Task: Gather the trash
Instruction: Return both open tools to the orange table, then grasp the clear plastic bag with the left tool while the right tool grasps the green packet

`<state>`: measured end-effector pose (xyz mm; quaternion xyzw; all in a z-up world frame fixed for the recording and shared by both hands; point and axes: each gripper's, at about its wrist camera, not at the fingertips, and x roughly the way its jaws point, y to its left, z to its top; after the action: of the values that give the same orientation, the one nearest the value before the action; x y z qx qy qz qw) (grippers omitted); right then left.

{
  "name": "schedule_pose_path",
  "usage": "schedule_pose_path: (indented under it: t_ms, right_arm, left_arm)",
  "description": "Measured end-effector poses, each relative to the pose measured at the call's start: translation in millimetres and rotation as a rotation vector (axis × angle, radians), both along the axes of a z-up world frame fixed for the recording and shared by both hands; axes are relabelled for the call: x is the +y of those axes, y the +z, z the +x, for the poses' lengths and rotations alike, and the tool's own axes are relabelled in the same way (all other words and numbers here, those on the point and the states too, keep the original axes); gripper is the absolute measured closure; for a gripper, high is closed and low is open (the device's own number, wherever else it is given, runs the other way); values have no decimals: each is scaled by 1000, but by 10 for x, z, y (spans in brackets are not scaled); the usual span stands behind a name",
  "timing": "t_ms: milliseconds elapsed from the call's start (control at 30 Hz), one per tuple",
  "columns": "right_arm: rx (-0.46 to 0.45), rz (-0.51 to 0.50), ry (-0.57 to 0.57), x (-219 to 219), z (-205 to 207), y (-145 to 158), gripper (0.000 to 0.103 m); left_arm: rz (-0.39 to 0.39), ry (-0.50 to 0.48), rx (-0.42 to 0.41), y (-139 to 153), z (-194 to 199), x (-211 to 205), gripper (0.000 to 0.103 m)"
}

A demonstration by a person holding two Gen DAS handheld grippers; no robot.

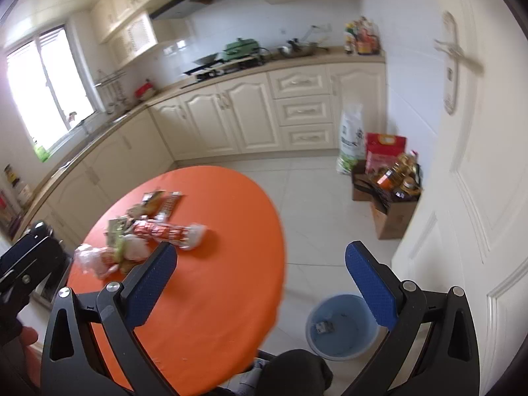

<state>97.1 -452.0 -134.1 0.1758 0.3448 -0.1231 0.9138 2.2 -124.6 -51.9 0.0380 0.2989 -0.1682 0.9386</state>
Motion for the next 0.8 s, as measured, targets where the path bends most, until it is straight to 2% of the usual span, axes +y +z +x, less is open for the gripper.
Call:
schedule_pose_path:
  t_ms: [133,400,633,800]
  right_arm:
    - [-44,-37,74,380,55,170,0]
    - [-112,-120,209,986,132,412,0]
    - [-121,-163,284,1269,231,415,0]
    - [-100,-165,306,1413,349,321,0]
  left_arm:
    - [-19,94,-5,91,-103,372,1]
    - [-23,235,-30,160,-386,665,1]
    - [-28,315,-18,124,-577,881,1]
    - [-24,339,13,87,-485,979,1]
